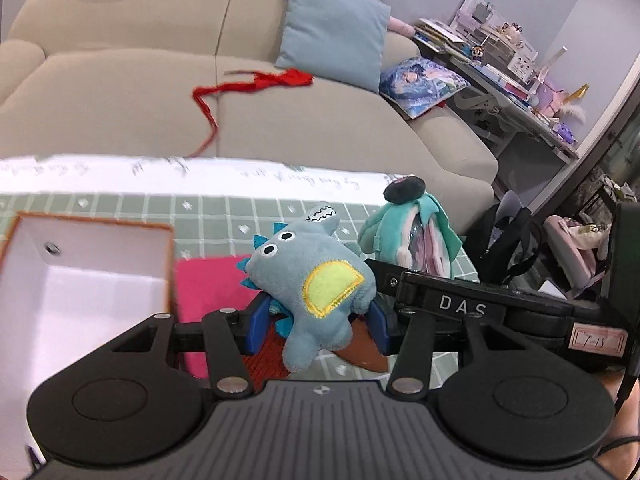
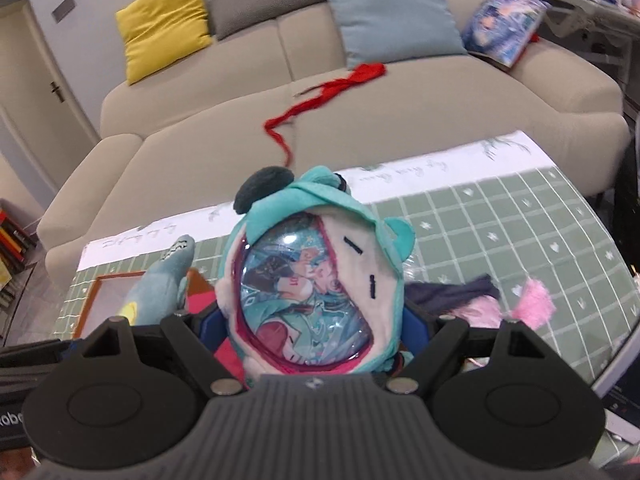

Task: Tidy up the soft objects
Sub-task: 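Lift and carry the doll plush and blue plush over the white box with both tools, then open both tools to drop the two plush toys into the box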

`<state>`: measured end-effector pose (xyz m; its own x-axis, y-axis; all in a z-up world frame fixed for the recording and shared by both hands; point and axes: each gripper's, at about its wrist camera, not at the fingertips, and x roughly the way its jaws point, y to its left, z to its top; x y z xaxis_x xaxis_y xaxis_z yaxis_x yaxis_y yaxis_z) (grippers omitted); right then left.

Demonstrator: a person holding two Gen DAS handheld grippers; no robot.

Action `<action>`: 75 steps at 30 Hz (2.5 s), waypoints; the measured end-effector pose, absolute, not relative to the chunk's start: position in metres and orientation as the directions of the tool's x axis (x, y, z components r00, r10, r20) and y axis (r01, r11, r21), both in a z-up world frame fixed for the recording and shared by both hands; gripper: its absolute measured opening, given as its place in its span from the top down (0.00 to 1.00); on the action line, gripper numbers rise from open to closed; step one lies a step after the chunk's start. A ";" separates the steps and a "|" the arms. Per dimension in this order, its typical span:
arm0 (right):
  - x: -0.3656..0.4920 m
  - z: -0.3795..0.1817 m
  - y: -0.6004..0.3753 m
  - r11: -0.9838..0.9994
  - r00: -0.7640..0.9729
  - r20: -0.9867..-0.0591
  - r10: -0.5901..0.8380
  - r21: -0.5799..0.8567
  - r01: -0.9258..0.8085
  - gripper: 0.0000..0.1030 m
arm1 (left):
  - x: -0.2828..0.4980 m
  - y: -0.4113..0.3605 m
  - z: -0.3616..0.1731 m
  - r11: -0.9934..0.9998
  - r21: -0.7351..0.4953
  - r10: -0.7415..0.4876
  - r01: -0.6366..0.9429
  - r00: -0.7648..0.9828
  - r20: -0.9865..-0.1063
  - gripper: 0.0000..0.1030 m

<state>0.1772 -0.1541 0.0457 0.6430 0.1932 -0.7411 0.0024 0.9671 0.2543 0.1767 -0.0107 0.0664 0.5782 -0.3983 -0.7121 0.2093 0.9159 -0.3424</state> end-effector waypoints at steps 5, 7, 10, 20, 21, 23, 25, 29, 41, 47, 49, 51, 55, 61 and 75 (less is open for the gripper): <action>0.183 0.065 -0.115 0.970 0.659 -0.720 0.218 0.234 -0.064 0.20 | 0.174 0.024 0.078 0.923 -0.338 -0.376 0.186 0.625 -0.684 0.44; 0.186 0.072 -0.100 0.970 0.666 -0.711 0.225 0.228 -0.085 0.20 | 0.176 0.040 0.081 0.932 -0.325 -0.350 0.162 0.644 -0.680 0.44; 0.195 0.080 -0.073 0.969 0.665 -0.706 0.241 0.209 -0.129 0.20 | 0.178 0.068 0.082 0.947 -0.305 -0.288 0.102 0.687 -0.667 0.43; 0.228 0.077 0.005 0.941 0.608 -0.720 0.335 0.216 -0.262 0.20 | 0.204 0.157 0.031 0.934 -0.325 -0.151 -0.146 0.664 -0.733 0.43; 0.232 0.073 0.013 0.934 0.595 -0.723 0.351 0.223 -0.280 0.20 | 0.208 0.161 0.024 0.931 -0.332 -0.155 -0.153 0.657 -0.738 0.43; 0.239 0.064 0.032 0.919 0.566 -0.730 0.384 0.245 -0.308 0.20 | 0.213 0.178 0.010 0.920 -0.360 -0.180 -0.157 0.645 -0.742 0.43; 0.245 0.053 0.049 0.910 0.535 -0.744 0.399 0.253 -0.328 0.20 | 0.220 0.189 -0.005 0.901 -0.411 -0.233 -0.142 0.641 -0.732 0.43; 0.255 0.023 0.077 0.901 0.458 -0.790 0.407 0.264 -0.345 0.21 | 0.233 0.204 -0.040 0.889 -0.426 -0.249 -0.171 0.601 -0.760 0.43; 0.299 -0.031 0.108 0.907 0.293 -0.893 0.340 0.229 -0.354 0.21 | 0.236 0.208 -0.055 0.932 -0.311 -0.148 -0.188 0.584 -0.798 0.44; 0.312 -0.048 0.107 0.906 0.236 -0.918 0.320 0.223 -0.361 0.20 | 0.238 0.208 -0.054 0.923 -0.332 -0.159 -0.194 0.593 -0.789 0.43; 0.310 -0.050 0.104 0.904 0.238 -0.917 0.320 0.221 -0.366 0.19 | 0.238 0.210 -0.055 0.916 -0.348 -0.166 -0.202 0.597 -0.785 0.43; 0.311 -0.050 0.104 0.905 0.236 -0.918 0.320 0.222 -0.362 0.17 | 0.236 0.213 -0.055 0.906 -0.370 -0.179 -0.205 0.605 -0.775 0.43; 0.306 -0.050 0.105 0.904 0.245 -0.919 0.309 0.203 -0.377 0.08 | 0.235 0.212 -0.055 0.909 -0.366 -0.177 -0.201 0.608 -0.774 0.43; 0.293 -0.041 0.118 0.876 0.281 -0.910 0.304 0.152 -0.457 0.03 | 0.236 0.211 -0.055 0.908 -0.369 -0.181 -0.197 0.610 -0.771 0.43; 0.286 -0.031 0.122 0.864 0.301 -0.913 0.274 0.097 -0.493 0.03 | 0.237 0.200 -0.051 0.909 -0.368 -0.174 -0.195 0.624 -0.761 0.05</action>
